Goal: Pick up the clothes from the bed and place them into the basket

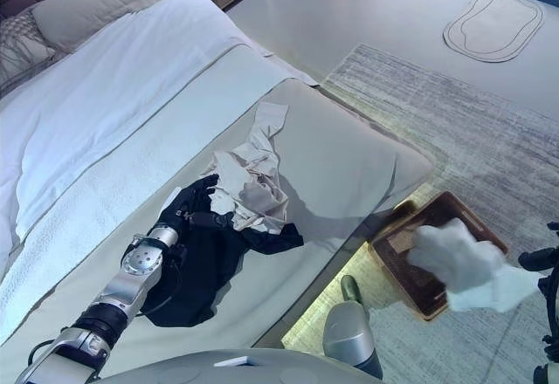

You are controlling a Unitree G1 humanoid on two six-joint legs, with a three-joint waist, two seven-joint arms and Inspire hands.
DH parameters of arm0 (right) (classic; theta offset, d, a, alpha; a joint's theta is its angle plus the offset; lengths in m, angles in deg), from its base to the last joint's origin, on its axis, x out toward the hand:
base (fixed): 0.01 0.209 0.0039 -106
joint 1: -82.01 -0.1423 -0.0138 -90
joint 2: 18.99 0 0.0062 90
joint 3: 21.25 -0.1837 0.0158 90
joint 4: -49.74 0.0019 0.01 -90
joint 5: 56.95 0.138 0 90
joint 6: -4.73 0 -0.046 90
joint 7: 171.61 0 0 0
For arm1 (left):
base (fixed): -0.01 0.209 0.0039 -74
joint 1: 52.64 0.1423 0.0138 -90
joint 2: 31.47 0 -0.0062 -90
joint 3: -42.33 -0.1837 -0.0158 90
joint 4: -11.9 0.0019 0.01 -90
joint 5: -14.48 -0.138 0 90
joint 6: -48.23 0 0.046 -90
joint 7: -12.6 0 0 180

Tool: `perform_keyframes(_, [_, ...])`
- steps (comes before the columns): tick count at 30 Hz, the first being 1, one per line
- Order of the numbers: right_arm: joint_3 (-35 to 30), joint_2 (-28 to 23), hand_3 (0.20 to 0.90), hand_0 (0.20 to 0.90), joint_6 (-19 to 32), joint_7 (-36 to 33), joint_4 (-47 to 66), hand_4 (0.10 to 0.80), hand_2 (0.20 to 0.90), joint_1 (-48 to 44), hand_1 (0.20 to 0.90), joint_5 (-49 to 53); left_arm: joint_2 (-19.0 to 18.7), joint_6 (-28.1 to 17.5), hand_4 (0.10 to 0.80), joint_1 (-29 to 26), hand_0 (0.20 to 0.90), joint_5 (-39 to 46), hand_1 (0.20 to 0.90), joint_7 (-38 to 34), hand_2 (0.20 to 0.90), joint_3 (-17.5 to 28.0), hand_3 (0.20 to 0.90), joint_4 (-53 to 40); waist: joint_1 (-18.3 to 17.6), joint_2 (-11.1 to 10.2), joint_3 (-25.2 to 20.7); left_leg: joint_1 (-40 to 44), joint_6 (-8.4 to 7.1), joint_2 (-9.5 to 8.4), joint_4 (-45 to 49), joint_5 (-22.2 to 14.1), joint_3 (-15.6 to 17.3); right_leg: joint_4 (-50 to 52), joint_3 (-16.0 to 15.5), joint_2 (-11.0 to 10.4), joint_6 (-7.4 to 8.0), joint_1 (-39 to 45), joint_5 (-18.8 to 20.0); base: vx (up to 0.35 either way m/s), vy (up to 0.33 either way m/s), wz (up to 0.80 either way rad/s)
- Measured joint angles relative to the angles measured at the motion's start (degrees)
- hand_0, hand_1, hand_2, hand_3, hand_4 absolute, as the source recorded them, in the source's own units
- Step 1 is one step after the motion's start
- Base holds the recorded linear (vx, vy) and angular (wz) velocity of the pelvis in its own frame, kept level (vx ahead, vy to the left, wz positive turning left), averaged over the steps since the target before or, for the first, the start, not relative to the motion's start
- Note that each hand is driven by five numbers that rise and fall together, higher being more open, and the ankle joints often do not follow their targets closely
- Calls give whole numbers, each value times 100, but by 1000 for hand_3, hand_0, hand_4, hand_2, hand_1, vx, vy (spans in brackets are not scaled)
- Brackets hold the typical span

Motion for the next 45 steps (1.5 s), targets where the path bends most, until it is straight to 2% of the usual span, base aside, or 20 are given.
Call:
perform_keyframes(9, [-2,1,900,900,18,-28,158,800,900,-6,900,17,3,22,800,7,900,2,900,-55,900,-7,900,-218,24,-56,43,116,0,9,-53,0,-61,-171,-75,9,-1,222,2,18,-2,4])
perform_keyframes(15, [-1,2,900,900,10,-138,875,800,900,39,900,52,51,41,800,53,900,7,900,-175,900,-3,900,-225,119,-62,47,136,-1,22,-53,1,-146,-289,-193,-2,6,370,63,21,6,9])
perform_keyframes(17, [-1,2,900,900,-4,-187,1104,800,900,38,900,53,122,40,800,90,900,6,900,-238,900,5,900,-225,155,-61,46,135,-2,25,-52,1,-267,-338,-312,-15,6,476,63,25,0,25])
perform_keyframes(21, [135,44,900,900,-42,-414,1765,800,900,-14,900,46,256,23,800,264,900,8,900,-356,900,12,900,-225,398,-65,48,124,-2,26,-27,4,-493,-443,-494,-26,5,630,64,31,-15,27])
perform_keyframes(28, [1147,289,900,900,-26,-644,2287,800,900,-679,900,-612,397,-16,800,452,900,7,900,-417,900,69,900,-219,999,-112,78,-35,-57,23,6,99,-971,-569,-980,-60,-23,850,83,40,-18,34])
perform_keyframes(32, [1678,416,900,900,2,-728,2312,800,900,-1158,900,-822,415,-33,800,626,900,7,900,-353,900,188,900,-215,1333,-125,81,-118,-68,14,26,133,-1263,-590,-1262,-82,-23,953,83,48,-37,39])
perform_keyframes(36, [1942,456,900,900,44,-740,2296,800,900,-1485,900,-953,396,-36,800,739,900,9,900,-326,900,345,900,-212,1672,-133,83,-197,-64,-1,30,149,-1467,-589,-1407,-119,-24,992,83,35,-16,30])
perform_keyframes(45, [2475,451,900,900,-66,-598,1468,800,900,-2514,900,-958,320,-126,800,827,900,177,900,-80,900,438,900,-213,2017,-218,135,-829,-42,-159,312,265,-1923,-569,-1784,-262,-22,772,80,-23,34,26])
